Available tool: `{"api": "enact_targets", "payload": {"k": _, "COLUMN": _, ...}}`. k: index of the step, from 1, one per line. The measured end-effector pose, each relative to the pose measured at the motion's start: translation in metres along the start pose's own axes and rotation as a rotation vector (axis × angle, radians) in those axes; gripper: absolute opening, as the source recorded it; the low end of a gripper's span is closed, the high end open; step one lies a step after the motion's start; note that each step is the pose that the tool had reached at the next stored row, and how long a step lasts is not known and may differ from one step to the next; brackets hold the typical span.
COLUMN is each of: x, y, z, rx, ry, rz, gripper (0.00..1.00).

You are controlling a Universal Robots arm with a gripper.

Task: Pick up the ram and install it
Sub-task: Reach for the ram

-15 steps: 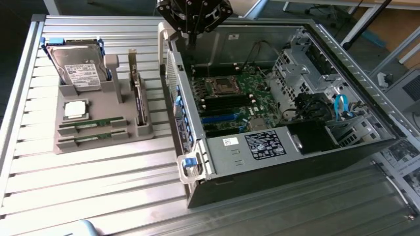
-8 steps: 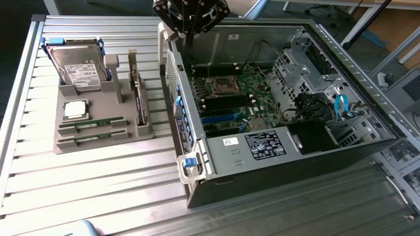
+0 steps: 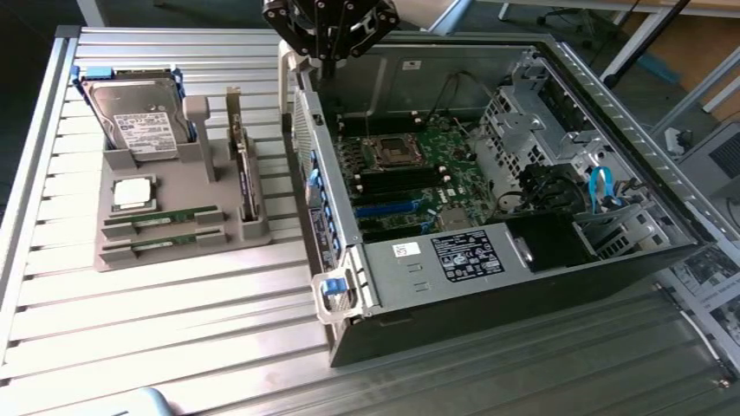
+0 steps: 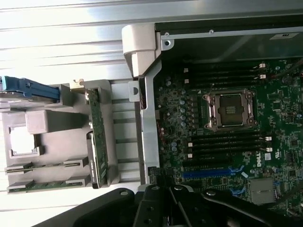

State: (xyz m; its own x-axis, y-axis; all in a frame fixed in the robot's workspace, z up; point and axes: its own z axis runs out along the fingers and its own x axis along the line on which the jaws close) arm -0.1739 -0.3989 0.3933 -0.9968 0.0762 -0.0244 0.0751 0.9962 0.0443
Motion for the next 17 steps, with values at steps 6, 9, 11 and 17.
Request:
{"api": "enact_targets", "payload": {"k": 6, "x": 0.004, "y": -0.0003, "z": 0.0000, "rx": -0.0001, "ry": -0.0001, "rz": 0.000, "gripper": 0.11}}
{"api": "enact_targets", "payload": {"k": 9, "x": 0.006, "y": -0.0004, "z": -0.0001, "rx": 0.0000, "ry": 0.0000, "rz": 0.000, "gripper": 0.11}}
{"api": "enact_targets", "payload": {"k": 11, "x": 0.007, "y": -0.0005, "z": -0.0001, "rx": 0.0000, "ry": 0.0000, "rz": 0.000, "gripper": 0.11}}
{"api": "enact_targets", "payload": {"k": 17, "x": 0.012, "y": -0.0009, "z": -0.0002, "rx": -0.0001, "ry": -0.0001, "rz": 0.000, "gripper": 0.11}}
